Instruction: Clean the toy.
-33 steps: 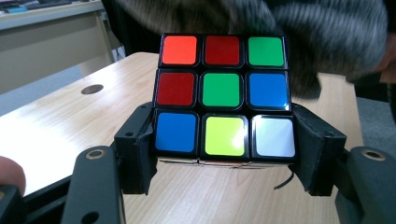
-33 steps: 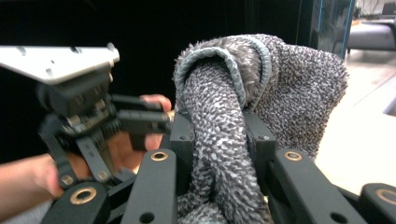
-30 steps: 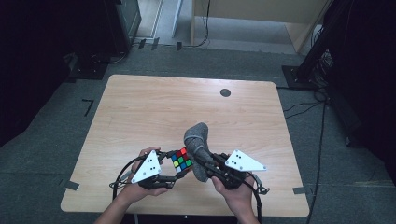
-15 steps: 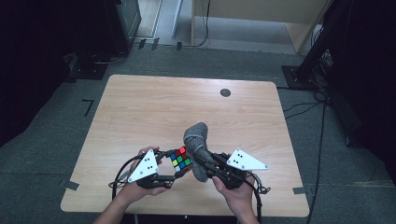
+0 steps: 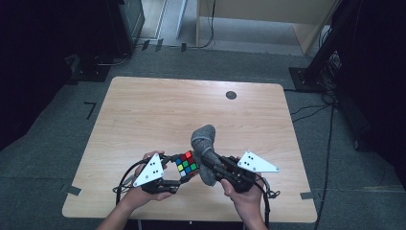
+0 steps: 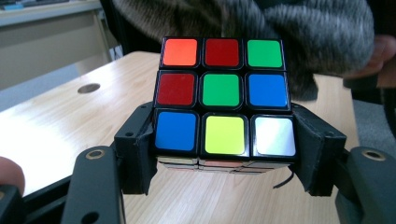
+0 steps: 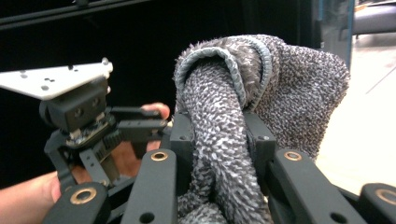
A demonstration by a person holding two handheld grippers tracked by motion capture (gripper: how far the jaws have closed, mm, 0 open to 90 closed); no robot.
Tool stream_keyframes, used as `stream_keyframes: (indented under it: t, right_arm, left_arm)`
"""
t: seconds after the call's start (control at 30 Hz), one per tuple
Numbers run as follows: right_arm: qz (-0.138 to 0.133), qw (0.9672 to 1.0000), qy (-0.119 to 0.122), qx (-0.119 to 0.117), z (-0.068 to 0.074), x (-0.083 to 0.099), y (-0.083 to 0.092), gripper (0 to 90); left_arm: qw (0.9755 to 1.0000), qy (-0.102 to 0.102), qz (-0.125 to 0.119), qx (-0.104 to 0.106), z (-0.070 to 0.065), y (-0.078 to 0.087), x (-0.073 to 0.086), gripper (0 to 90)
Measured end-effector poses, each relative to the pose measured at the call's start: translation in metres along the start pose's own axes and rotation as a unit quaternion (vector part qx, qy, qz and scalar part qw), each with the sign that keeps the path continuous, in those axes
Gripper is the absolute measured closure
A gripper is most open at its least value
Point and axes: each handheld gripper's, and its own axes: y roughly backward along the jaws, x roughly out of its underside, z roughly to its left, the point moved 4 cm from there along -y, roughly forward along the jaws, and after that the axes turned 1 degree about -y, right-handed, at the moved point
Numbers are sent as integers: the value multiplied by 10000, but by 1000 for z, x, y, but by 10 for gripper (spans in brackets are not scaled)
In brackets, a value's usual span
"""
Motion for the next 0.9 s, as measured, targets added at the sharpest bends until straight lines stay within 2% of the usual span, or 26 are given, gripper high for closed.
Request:
stream_keyframes:
  t: [0.07, 0.1, 0.2, 0.27, 0.33, 0.4, 0.43, 0.5, 0.53, 0.57, 0.6, 0.67, 0.7, 0.73, 0.8, 0.87, 0.9]
  right_arm:
    - [15, 10000, -42, 28, -3, 5, -3, 713]
    - [30, 9998, -161, 93, -8, 8, -4, 714]
    - [322, 9980, -239, 485, -25, 19, -4, 718]
    - [313, 9974, -370, 533, -29, 20, -2, 718]
    - [110, 9985, -353, 395, -25, 13, 1, 717]
    - [-122, 9996, -227, 62, -14, 5, 3, 714]
    - [-142, 9998, -135, -51, -9, 3, 2, 712]
    - [-12, 9999, -60, -137, -4, 5, -2, 711]
    - [6, 9999, -65, -121, -5, 8, -4, 710]
    - [2, 9998, -177, -104, -9, 11, -5, 710]
    - [85, 9996, -277, -12, -14, 15, -6, 711]
    - [313, 9986, -224, 361, -27, 23, -6, 715]
    - [351, 9981, -275, 420, -32, 26, -6, 715]
    - [342, 9981, -363, 368, -34, 27, -5, 715]
    - [144, 9987, -463, -156, -32, 27, -6, 715]
    - [163, 9986, -296, -400, -24, 26, -9, 714]
    - [174, 9987, -206, -439, -21, 27, -11, 713]
  left_arm:
    - [10000, -21, -23, -39, 0, 3, -3, 344]
    - [10000, 7, -49, -38, 1, 4, -4, 344]
    - [9995, 217, -232, 32, 6, 8, -6, 343]
    - [9994, 249, -229, 25, 9, 8, -4, 343]
    - [9998, 147, -76, -67, 9, 6, 0, 343]
    - [9999, 112, -5, -67, 8, 3, 3, 344]
    - [9999, 120, -19, -49, 7, 3, 3, 343]
    - [9999, 144, -64, -37, 6, 3, 0, 343]
    - [9999, 106, -22, -77, 6, 3, 0, 343]
    - [9999, 59, -16, -120, 6, 4, 0, 343]
    - [9998, 114, -72, -109, 7, 6, -1, 343]
    - [9992, 272, -271, -70, 11, 11, -4, 343]
    - [9988, 341, -346, -63, 12, 12, -6, 343]
    - [9981, 428, -428, -80, 15, 14, -7, 343]
    - [9975, 525, -472, -92, 19, 16, -6, 343]
    - [9959, 738, -530, -28, 23, 18, -3, 343]
    - [9947, 856, -564, 20, 26, 19, -1, 343]
